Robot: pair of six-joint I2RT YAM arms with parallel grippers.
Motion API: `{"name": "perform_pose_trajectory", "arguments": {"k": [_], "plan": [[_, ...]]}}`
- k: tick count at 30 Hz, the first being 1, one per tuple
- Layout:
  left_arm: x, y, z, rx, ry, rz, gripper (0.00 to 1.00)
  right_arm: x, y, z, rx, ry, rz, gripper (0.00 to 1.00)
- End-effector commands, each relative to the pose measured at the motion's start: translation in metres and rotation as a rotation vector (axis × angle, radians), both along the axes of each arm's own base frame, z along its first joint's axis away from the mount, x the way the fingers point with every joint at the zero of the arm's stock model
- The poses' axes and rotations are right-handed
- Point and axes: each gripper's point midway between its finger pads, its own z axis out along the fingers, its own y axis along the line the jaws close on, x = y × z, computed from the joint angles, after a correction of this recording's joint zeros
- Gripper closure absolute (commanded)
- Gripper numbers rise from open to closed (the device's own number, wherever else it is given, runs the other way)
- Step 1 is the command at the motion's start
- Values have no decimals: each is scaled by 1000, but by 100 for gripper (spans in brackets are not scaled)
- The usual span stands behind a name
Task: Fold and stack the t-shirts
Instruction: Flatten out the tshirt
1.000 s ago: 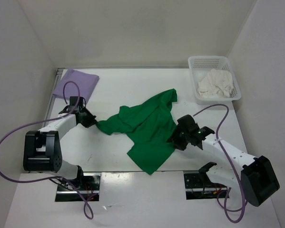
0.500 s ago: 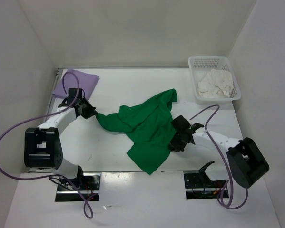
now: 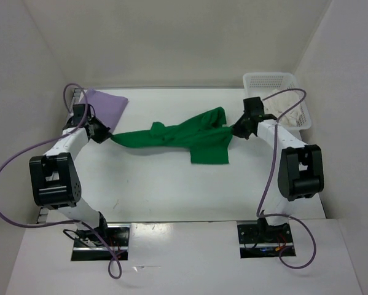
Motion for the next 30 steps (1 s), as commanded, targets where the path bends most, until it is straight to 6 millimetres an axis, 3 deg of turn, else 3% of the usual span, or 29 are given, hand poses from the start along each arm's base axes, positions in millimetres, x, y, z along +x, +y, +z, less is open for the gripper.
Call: {"name": "perform_pose_trajectory", "arguments": {"k": [1,2,3,6,9,12,17,21,25,30], "plan": [[20,22,19,-5,-55,40,100,-8,-18,-15,-77,36,50,95],[20,22,20,-12,-55,48,100,-11,-17,-20,-69,44,56,90],[25,23,26,-8,-77,48,100,-16,-17,-29,-69,55,56,73],[28,28,21,12,-66,52,98,-24,-18,-39,-72,76,57,45],[13,20,2,-15,-23,36,90,-37,-14,-46,-47,88,74,45],[0,17,2,-13,-33,35,86,-49,0,-49,11,98,90,45],[-21,15,-5,-2,-16,33,85,-64,41,-41,57,71,159,46],[-21,9,-2,-24,-40,10,86,-73,75,-63,98,124,219,46],[-20,-7,6,-22,-59,-30,91,-55,86,-63,123,90,205,48],[-22,-5,6,-7,-60,-30,96,-55,98,-72,140,115,199,63]]}}
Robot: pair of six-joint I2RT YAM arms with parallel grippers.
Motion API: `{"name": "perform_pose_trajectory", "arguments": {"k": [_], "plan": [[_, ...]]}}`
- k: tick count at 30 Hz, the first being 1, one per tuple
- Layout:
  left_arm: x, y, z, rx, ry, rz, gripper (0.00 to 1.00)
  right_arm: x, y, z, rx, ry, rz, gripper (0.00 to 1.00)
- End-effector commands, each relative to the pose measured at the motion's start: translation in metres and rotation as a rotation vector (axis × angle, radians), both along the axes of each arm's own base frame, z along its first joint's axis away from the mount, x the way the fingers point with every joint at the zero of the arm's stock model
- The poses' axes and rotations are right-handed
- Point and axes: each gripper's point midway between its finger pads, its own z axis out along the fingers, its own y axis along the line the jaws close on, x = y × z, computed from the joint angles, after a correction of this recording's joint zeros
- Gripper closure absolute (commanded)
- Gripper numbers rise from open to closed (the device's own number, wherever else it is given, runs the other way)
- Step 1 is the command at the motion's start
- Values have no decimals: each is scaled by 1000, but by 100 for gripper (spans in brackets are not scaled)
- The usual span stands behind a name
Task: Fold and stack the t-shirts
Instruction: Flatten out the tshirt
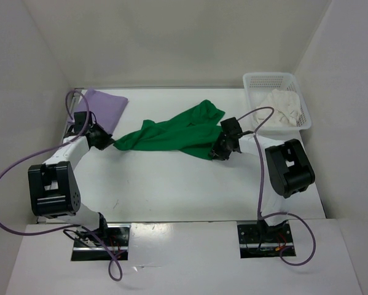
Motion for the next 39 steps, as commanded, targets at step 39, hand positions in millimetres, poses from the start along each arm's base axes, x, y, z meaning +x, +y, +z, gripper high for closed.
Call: {"name": "perform_pose_trajectory", "arguments": {"k": [39], "plan": [[59,9,309,-491,-643,-19,100,87,-59,500,91,-1004,-15,100]]}}
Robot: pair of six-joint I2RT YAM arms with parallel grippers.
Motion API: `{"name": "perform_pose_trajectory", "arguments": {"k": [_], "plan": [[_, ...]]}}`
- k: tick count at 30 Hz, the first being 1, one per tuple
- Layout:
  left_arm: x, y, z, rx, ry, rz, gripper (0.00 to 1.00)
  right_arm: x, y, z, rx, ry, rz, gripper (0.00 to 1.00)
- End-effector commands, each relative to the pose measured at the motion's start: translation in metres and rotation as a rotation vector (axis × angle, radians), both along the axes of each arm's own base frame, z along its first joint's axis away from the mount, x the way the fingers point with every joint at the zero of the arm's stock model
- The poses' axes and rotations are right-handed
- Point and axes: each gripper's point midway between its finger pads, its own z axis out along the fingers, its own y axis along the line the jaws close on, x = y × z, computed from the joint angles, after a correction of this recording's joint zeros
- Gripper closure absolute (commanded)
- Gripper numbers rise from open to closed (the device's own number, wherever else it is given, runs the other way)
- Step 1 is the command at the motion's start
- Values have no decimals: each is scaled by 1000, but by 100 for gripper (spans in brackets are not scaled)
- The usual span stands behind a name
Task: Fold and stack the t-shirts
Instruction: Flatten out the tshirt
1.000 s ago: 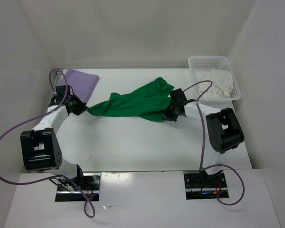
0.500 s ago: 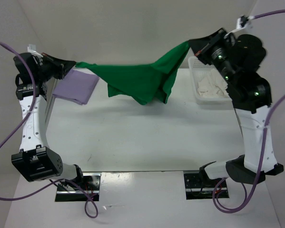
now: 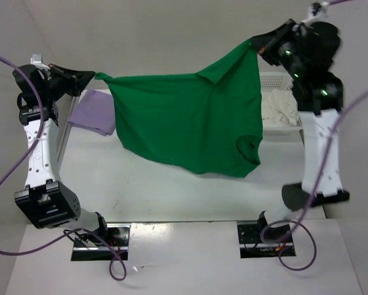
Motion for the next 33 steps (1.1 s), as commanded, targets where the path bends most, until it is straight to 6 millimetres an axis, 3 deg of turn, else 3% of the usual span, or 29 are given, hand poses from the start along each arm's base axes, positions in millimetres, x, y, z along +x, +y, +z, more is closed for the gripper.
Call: {"name": "perform_pose_trajectory", "arguments": {"k": [1,2,3,4,5,6,7,8,10,11,12,14,15,17,19,21,22,23,24,25,26,27,29,30,31,32,33], "plan": [[26,23,-43,-20,80,80,100,85,13,-75,-69,159,45,100],[32,20,-46,-6,76,82,100,96,12,-86,-82,187,32,100],[41,27,-59,-10,106,112,100,119,14,-98,-95,206,33,100],[47,19,-67,-12,123,97,100,130,16,-104,-97,219,34,100],[53,17,-60,-4,100,95,100,137,21,-109,-99,227,43,100],[64,17,-70,-7,122,95,100,139,25,-96,-93,189,59,100],[69,14,-66,-12,112,87,100,151,29,-104,-85,200,71,100],[73,11,-58,-17,89,80,100,145,30,-79,-68,128,78,100],[80,12,-47,-40,67,83,100,142,33,-57,-34,64,96,100],[83,13,-40,-36,51,83,100,129,35,-29,-1,-5,112,100],[81,12,-11,-29,-10,83,100,118,39,-14,13,-43,146,100],[77,11,15,-17,-60,82,100,84,39,31,38,-163,171,100],[73,13,33,-16,-95,82,100,75,38,43,52,-188,173,100],[68,17,46,-19,-128,81,100,50,34,63,60,-237,189,100],[67,22,50,-18,-137,92,100,44,34,61,57,-224,200,100],[63,25,41,-5,-120,101,100,53,35,32,20,-135,194,100],[63,25,32,-9,-105,101,100,74,38,-14,4,-9,201,100],[57,23,26,0,-100,101,100,63,35,-23,-11,16,188,100],[53,22,-7,-11,-31,102,100,83,35,-92,-25,164,177,100],[50,21,-22,-16,-12,102,98,60,32,-91,-25,143,177,100],[46,25,-45,-30,36,113,97,57,32,-114,-26,182,177,100],[34,20,-89,-55,124,114,94,48,30,-168,-44,298,178,100],[17,19,-136,-83,219,125,88,30,34,-220,-49,402,200,100],[7,21,-159,-97,267,145,83,16,32,-281,-54,534,200,100],[-13,18,-200,-124,355,154,78,3,34,-304,-59,582,211,100],[-24,27,-218,-136,399,183,62,-11,30,-316,-64,599,197,100],[-34,31,-234,-134,440,205,52,-31,26,-361,-72,708,188,100]]}}
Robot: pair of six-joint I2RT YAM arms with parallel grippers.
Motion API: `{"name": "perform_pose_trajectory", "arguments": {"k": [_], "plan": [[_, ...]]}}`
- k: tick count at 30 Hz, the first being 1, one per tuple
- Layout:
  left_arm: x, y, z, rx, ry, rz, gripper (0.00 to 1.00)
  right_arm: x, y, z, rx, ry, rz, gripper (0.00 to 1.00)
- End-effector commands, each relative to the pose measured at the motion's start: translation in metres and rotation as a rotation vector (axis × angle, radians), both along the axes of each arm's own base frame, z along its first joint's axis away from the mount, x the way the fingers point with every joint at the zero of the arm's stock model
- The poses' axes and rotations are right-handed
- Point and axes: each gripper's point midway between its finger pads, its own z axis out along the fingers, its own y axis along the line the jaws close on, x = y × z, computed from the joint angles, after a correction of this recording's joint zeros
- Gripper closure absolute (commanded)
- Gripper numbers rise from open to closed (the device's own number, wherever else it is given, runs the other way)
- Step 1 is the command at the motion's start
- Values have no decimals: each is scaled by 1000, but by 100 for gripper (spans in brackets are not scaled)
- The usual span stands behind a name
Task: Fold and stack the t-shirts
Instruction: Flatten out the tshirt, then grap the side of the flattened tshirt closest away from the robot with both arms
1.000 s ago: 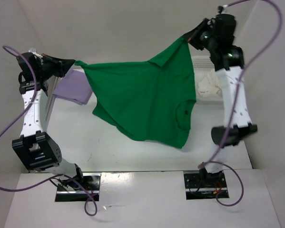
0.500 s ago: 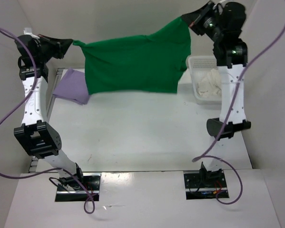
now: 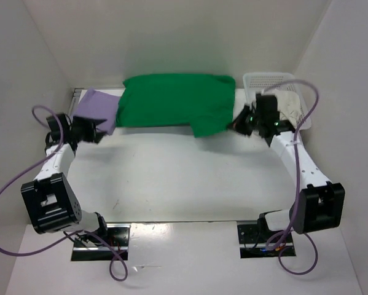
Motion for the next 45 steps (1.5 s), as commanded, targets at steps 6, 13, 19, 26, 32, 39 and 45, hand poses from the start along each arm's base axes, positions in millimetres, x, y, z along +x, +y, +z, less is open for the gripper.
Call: {"name": "perform_pose_trajectory", "arguments": {"k": [6,13,19,26,32,39,45], "plan": [[-67,33,-68,193,216,86,0,-100,-20,-132,-96,328,-18,100],[-92,13,-117,318,320,29,39,-116,-19,-142,-108,382,-14,100],[-77,-7,-148,438,405,-62,46,-118,-19,-140,-108,382,-14,100],[-57,-20,-179,462,460,-95,50,-121,-20,-136,-100,376,-20,100],[-45,-11,-194,470,496,-57,64,-122,-21,-137,-94,381,-39,100],[-34,-4,-189,492,500,-33,99,-130,-23,-134,-83,400,-63,100],[-66,6,-142,602,445,-51,100,-160,-32,-131,-94,461,-107,100]]}}
